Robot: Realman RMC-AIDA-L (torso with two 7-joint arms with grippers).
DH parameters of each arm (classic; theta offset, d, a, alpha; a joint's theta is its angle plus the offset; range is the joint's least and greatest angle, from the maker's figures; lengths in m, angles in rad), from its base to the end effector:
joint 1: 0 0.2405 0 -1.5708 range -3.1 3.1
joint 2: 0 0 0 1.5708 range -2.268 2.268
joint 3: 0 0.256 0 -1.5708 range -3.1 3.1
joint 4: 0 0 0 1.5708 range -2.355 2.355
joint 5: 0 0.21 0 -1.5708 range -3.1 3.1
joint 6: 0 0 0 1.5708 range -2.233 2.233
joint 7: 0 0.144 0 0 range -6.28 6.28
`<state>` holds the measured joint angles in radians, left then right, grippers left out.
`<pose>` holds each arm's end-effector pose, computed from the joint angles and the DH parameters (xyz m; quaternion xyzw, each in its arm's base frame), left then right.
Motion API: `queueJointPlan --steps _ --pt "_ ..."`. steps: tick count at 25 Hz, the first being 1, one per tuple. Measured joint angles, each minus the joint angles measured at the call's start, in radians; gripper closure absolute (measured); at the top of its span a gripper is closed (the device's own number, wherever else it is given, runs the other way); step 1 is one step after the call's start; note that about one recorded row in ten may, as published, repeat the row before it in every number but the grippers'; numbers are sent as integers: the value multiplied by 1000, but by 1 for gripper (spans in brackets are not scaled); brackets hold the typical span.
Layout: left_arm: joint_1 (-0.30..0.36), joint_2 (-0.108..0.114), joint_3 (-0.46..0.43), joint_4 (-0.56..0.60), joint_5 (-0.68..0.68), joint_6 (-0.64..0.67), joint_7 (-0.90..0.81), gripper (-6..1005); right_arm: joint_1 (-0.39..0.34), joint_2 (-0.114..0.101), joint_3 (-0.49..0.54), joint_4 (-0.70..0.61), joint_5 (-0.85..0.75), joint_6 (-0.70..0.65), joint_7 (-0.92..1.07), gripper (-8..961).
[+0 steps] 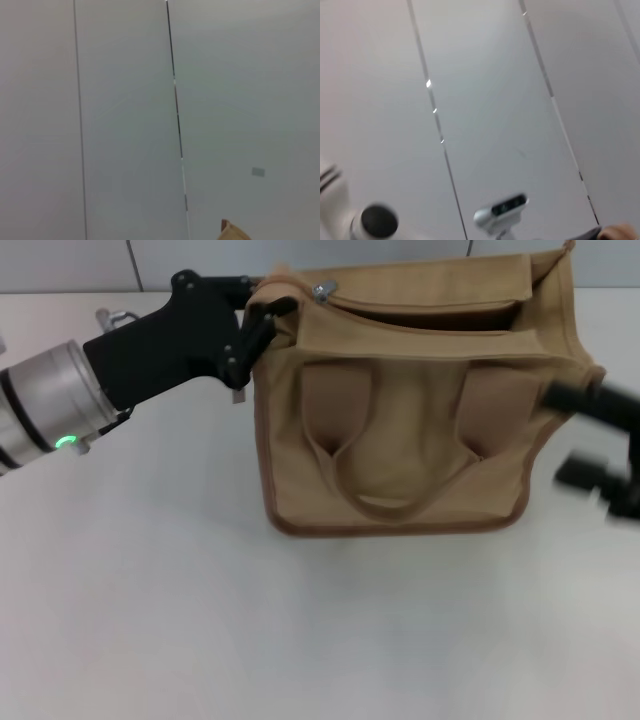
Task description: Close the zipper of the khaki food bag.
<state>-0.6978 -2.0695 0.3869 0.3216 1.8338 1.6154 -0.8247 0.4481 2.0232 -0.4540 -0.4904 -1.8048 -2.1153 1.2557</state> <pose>-0.2111 0.3591 -0.0025 -0.8797 -0.0377 -0.4113 0.2357 0.2542 0.2605 0.0544 -0.8570 0.1396 0.4933 0.0517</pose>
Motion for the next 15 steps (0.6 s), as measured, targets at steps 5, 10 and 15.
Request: queueJointPlan --steps 5,10,15 --pt "30 1 -3 0 -6 -3 7 990 87 -35 -5 -6 37 73 242 130" --pt "48 2 -4 0 -14 -9 7 990 191 -60 -44 -13 28 186 407 130" --pt "52 1 -4 -7 -14 -29 7 990 279 -76 -135 -25 28 327 563 130"
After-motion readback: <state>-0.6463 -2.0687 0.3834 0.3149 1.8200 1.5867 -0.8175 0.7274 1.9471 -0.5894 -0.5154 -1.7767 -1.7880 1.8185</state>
